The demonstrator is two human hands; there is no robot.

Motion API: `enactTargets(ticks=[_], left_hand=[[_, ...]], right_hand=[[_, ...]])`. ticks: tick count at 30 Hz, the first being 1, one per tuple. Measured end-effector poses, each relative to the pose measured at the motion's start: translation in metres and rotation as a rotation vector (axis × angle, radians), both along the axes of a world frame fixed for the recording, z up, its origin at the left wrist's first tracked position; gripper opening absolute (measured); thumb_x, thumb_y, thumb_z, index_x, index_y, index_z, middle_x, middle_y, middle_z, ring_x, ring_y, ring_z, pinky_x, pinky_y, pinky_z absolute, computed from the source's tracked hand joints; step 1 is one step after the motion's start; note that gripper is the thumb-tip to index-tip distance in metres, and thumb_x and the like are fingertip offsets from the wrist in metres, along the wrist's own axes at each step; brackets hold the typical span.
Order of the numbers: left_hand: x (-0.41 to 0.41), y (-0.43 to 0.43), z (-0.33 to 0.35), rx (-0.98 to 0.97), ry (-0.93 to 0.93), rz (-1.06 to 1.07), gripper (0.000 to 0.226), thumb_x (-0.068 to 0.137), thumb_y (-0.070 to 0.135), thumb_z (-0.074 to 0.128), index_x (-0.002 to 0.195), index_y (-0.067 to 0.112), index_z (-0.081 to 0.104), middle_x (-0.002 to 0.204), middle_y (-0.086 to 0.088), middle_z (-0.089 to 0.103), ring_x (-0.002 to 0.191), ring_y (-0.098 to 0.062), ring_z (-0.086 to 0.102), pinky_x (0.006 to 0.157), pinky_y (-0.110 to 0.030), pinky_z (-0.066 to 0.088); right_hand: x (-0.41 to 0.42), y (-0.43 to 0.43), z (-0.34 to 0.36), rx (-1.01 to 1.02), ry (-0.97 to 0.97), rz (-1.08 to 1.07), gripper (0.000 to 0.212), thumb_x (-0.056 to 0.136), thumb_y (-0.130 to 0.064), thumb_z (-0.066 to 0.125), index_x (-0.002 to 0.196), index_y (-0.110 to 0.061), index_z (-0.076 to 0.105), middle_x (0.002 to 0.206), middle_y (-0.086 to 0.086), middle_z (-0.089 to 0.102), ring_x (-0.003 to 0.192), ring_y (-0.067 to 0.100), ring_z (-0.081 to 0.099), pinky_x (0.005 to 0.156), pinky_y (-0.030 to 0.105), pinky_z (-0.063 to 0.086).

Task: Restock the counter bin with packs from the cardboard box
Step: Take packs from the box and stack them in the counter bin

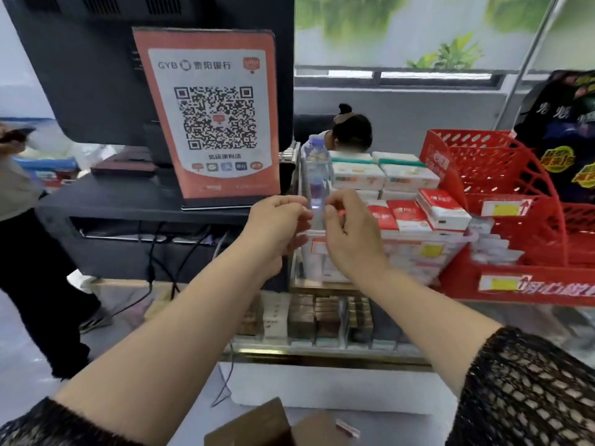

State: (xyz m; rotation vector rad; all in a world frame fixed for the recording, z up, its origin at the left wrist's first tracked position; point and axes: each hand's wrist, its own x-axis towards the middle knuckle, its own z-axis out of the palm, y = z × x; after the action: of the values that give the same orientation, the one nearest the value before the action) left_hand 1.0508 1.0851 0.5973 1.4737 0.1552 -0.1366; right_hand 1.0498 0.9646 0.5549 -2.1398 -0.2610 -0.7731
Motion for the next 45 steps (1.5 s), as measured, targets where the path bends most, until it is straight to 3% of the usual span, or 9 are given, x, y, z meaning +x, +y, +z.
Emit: enactTargets(ticks=[6,13,18,21,27,35,37,40,45], left_hand=[[-0.030,0.028,-0.013,0.037,-0.032,0.078,0.016,0.093,0.010,0.052,0.095,0.019,0.065,0.089,-0.003,0.070,0.078,-0.014,0.064,0.076,-0.029,0.055],[-0.083,0.032,-0.080,0.138,0.026,0.223,0.017,0.092,0.013,0.054,0.090,0.023,0.068,0.094,-0.004,0.072,0.083,-0.016,0.064,0.066,-0.025,0.052],[-0.118,0.031,-0.208,0.191,0.232,0.311,0.023,0.092,0.021,0.058,0.112,0.013,0.065,0.096,-0.004,0.071,0.083,-0.015,0.065,0.068,-0.027,0.054],[-0.136,0.033,-0.302,0.212,0.373,0.326,0.009,0.092,0.020,0.059,0.092,0.018,0.068,0.093,-0.002,0.070,0.084,-0.016,0.063,0.075,-0.032,0.053],[-0.150,0.048,-0.489,0.229,0.613,0.384,0.015,0.090,0.011,0.057,0.078,0.017,0.063,0.076,-0.004,0.061,0.061,-0.015,0.052,0.057,-0.026,0.043],[-0.138,0.078,-0.698,0.328,0.881,0.351,0.011,0.091,0.012,0.055,0.096,0.011,0.066,0.086,-0.008,0.065,0.077,-0.021,0.061,0.072,-0.035,0.055],[-0.135,0.087,-0.746,0.454,0.910,0.274,0.020,0.092,0.012,0.053,0.107,0.005,0.065,0.096,-0.013,0.067,0.094,-0.030,0.065,0.086,-0.039,0.055],[-0.134,0.098,-0.807,0.585,0.899,0.166,0.032,0.095,0.020,0.052,0.118,-0.001,0.060,0.112,-0.018,0.065,0.109,-0.033,0.062,0.086,-0.032,0.050],[-0.127,0.108,-0.890,0.741,0.950,-0.247,0.033,0.093,0.024,0.056,0.122,0.008,0.061,0.121,-0.011,0.063,0.106,-0.024,0.061,0.081,-0.024,0.046]], right_hand=[[-0.018,0.033,-0.012,0.062,0.056,0.071,0.010,0.097,-0.014,0.044,0.097,-0.012,0.053,0.088,0.003,0.057,0.080,0.019,0.054,0.070,0.034,0.042],[-0.054,0.045,-0.060,0.280,0.285,0.130,0.014,0.089,-0.031,0.036,0.080,-0.035,0.045,0.085,0.006,0.061,0.079,0.031,0.062,0.074,0.055,0.051],[-0.087,0.039,-0.171,0.294,0.584,0.229,0.017,0.094,-0.036,0.036,0.080,-0.034,0.046,0.089,0.000,0.061,0.086,0.029,0.063,0.078,0.057,0.052],[-0.105,0.038,-0.264,0.265,0.725,0.254,0.018,0.098,-0.039,0.034,0.091,-0.032,0.049,0.095,-0.002,0.061,0.092,0.026,0.062,0.083,0.054,0.051],[-0.131,0.051,-0.451,0.279,0.936,0.212,0.020,0.095,-0.039,0.035,0.082,-0.038,0.050,0.099,-0.004,0.064,0.095,0.024,0.063,0.085,0.051,0.053],[-0.135,0.074,-0.633,0.309,1.160,0.167,0.020,0.098,-0.032,0.035,0.092,-0.035,0.054,0.094,-0.009,0.061,0.095,0.020,0.062,0.086,0.048,0.053],[-0.131,0.082,-0.665,0.295,1.207,0.155,0.018,0.099,-0.032,0.035,0.099,-0.031,0.053,0.095,-0.009,0.060,0.096,0.018,0.062,0.085,0.044,0.054],[-0.124,0.093,-0.705,0.262,1.269,0.126,0.020,0.100,-0.032,0.036,0.105,-0.027,0.055,0.099,-0.006,0.061,0.097,0.017,0.061,0.087,0.042,0.053],[-0.109,0.108,-0.755,0.219,1.364,0.077,0.028,0.100,-0.033,0.036,0.116,-0.020,0.056,0.105,0.002,0.063,0.099,0.020,0.062,0.090,0.042,0.052]])
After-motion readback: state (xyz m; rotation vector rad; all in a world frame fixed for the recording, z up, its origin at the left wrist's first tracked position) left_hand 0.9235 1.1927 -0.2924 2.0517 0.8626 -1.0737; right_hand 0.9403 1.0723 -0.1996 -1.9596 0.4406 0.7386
